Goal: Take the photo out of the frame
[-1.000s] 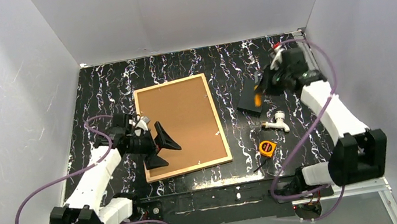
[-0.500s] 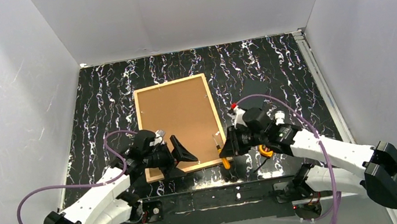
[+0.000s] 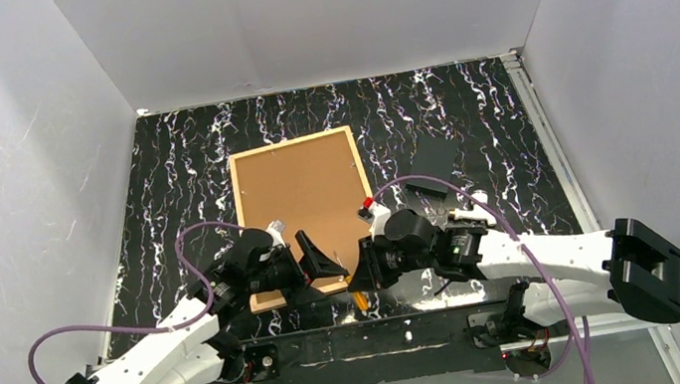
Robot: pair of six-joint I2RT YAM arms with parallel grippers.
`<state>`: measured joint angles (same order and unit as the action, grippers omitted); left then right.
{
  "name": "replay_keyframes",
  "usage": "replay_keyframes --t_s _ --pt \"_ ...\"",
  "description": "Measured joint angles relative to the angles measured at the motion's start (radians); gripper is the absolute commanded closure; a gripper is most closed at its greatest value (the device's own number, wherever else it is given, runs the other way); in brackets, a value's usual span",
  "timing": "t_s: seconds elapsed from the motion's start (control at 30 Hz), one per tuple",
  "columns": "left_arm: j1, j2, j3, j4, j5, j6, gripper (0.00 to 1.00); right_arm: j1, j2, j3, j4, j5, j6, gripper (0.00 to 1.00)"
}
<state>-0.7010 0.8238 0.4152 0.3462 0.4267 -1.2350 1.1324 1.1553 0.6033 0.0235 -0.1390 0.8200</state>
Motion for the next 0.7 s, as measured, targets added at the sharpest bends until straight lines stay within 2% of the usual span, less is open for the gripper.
replay_keyframes --t_s 0.17,0.37,0.57,0.63,0.7 --pt "-0.016 -0.030 0.000 -0.004 -0.029 -0.002 0.18 0.017 0.020 0.028 0.014 0.014 0.006 0.99" --pt "-0.016 0.024 0.011 -0.001 -0.038 -0.008 0.39 0.080 0.051 0.064 0.032 0.033 0.012 0.99" --pt "-0.016 0.024 0.033 -0.018 -0.054 -0.024 0.55 0.116 0.059 0.068 0.032 0.066 0.016 0.99" --pt "-0.016 0.023 0.033 -0.020 -0.056 -0.039 0.67 0.123 0.068 0.070 0.032 0.076 0.016 0.99" --pt "-0.016 0.023 0.033 -0.017 -0.058 -0.061 0.84 0.130 0.085 0.079 0.031 0.085 0.015 0.99"
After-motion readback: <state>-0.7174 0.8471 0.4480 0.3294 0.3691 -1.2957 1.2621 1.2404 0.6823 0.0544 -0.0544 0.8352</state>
